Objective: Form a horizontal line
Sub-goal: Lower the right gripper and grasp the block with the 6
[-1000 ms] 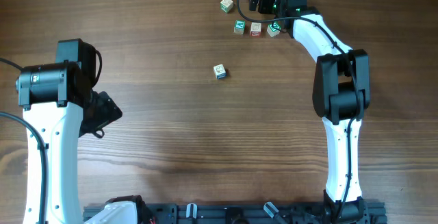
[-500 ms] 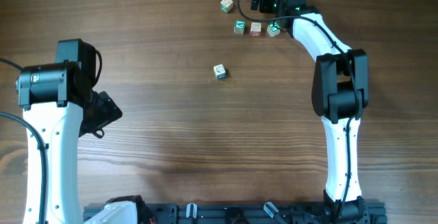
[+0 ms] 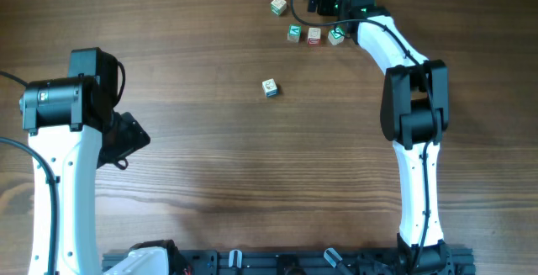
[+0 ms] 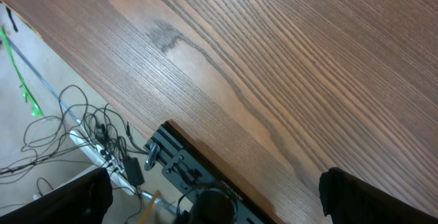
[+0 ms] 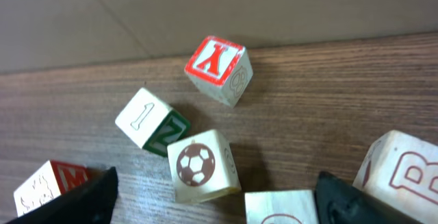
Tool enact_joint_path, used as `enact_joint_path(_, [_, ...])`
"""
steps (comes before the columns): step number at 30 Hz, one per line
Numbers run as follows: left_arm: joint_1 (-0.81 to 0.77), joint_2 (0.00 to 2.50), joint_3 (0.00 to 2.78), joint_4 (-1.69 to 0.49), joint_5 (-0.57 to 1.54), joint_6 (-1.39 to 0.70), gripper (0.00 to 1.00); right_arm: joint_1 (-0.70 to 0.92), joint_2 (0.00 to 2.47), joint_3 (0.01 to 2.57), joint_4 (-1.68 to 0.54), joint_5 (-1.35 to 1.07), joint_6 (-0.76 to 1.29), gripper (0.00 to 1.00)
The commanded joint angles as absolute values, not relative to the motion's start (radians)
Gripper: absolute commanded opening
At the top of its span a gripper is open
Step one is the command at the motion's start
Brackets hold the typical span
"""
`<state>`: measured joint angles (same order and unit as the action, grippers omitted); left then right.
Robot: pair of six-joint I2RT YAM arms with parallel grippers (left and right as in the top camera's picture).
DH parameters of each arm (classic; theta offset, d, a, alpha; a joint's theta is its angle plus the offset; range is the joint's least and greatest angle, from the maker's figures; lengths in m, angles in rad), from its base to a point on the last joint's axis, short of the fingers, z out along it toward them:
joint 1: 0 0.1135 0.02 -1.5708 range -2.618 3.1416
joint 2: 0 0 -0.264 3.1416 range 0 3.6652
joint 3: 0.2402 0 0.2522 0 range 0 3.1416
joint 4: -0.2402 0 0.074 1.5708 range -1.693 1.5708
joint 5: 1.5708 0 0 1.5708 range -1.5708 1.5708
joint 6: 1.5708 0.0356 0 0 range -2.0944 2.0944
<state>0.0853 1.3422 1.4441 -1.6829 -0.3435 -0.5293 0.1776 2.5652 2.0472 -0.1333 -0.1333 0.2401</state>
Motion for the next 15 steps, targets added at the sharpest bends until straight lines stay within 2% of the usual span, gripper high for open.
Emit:
enact_joint_path(1, [0.09,1.326,1.438,-1.684,-0.356,-0.532,1.0,0.177,2.606,2.06,-0.163,-0.112,0.209,0.87])
enact_joint_path(7, [0.09,1.326,1.438,-1.684,-0.356,-0.532,1.0,0.177,2.611,2.06,-0.218,-0.04,0.155,0.82])
enact_joint_path(15, [0.09,1.326,1.438,-1.684,-0.356,-0.532,1.0,0.177,2.611,2.06,-0.226,-0.025,0.133,0.57])
